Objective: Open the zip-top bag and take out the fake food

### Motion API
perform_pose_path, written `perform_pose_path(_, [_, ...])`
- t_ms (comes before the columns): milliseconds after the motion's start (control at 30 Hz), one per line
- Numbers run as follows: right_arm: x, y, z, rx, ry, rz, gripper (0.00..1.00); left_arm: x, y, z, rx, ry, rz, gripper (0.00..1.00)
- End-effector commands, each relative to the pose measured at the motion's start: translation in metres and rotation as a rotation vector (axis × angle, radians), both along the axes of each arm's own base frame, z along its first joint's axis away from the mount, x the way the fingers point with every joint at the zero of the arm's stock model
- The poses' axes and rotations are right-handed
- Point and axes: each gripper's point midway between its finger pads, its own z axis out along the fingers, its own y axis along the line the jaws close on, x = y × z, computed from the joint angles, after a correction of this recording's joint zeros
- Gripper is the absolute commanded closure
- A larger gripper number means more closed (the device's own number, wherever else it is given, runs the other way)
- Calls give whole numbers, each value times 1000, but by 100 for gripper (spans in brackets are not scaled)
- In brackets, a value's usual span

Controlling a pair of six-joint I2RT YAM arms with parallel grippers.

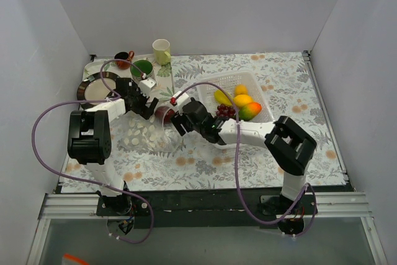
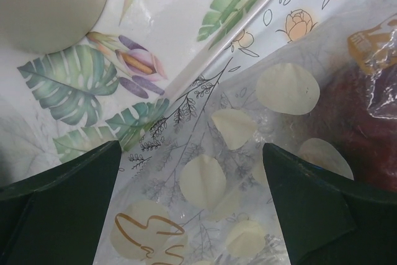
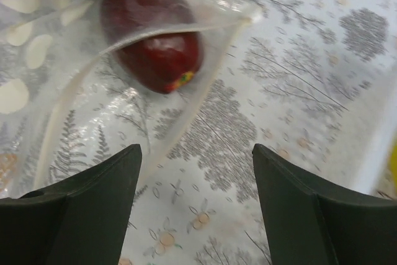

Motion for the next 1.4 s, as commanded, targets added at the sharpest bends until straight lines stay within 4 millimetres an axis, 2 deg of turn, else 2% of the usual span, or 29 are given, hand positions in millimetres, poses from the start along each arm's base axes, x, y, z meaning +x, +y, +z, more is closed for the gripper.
perform_pose_path(0, [2,51,17,150,23,186,17,-22,-9,6,-21,40,-36,2])
perform_pose_path(33, [-2,58,9,157,41,221,13,-23,-11,7,-22,38,-47,2])
perform_pose_path(100, [0,67,11,176,34,254,9,-24,-14,9,-30,44,-59,2])
perform_pose_path(133, [1,70,2,166,46,269,7,-26,-17,8,-34,52,-70,2])
perform_pose_path(167, [6,76,8,175,39,273,6,-27,-19,9,-38,53,-82,2])
perform_pose_path(233, [10,80,-2,153,60,275,5,-35,-28,8,-46,82,-126,2])
perform_pose_path(300, [11,86,1,166,68,299,4,-43,-33,6,-49,107,-163,2])
perform_pose_path(433, [16,87,-10,132,79,333,3,-51,-40,3,-43,138,-207,2])
perform_pose_path(567, [13,86,-18,139,121,343,4,-49,-43,4,-45,138,-205,2])
perform_pose_path(700, [5,81,-34,128,179,333,4,-48,-45,6,-35,134,-206,2])
perform_pose_path(833, [-11,61,-57,89,223,313,5,-47,-41,5,-14,132,-194,2])
perform_pose_path(900, [-11,57,-55,85,198,296,9,-49,-40,4,-11,136,-190,2])
perform_pose_path(967, [-11,52,-47,87,178,290,26,-51,-41,6,-13,133,-193,2])
perform_pose_path(1000, [-10,53,-34,102,158,284,33,-52,-42,6,-29,142,-172,2])
perform_pose_path(1033, [-8,51,-27,106,143,277,47,-53,-42,11,-37,140,-161,2])
perform_pose_path(1067, [-10,47,-22,106,135,272,53,-53,-42,13,-41,136,-158,2])
perform_pose_path(1100, [-8,45,1,136,97,264,61,-52,-43,18,-46,124,-152,2])
perform_pose_path(1167, [-13,38,18,152,72,268,62,-50,-42,29,-52,104,-135,2])
perform_pose_path(1200, [-9,30,43,170,27,234,62,-50,-43,32,-55,100,-131,2])
perform_pose_path(1267, [-13,21,61,184,5,226,63,-50,-42,39,-57,90,-124,2])
perform_pose_path(1300, [-13,12,80,201,-24,203,63,-50,-43,41,-60,89,-125,2])
perform_pose_path(1367, [-19,-1,87,180,-17,184,62,-50,-43,44,-60,88,-125,2])
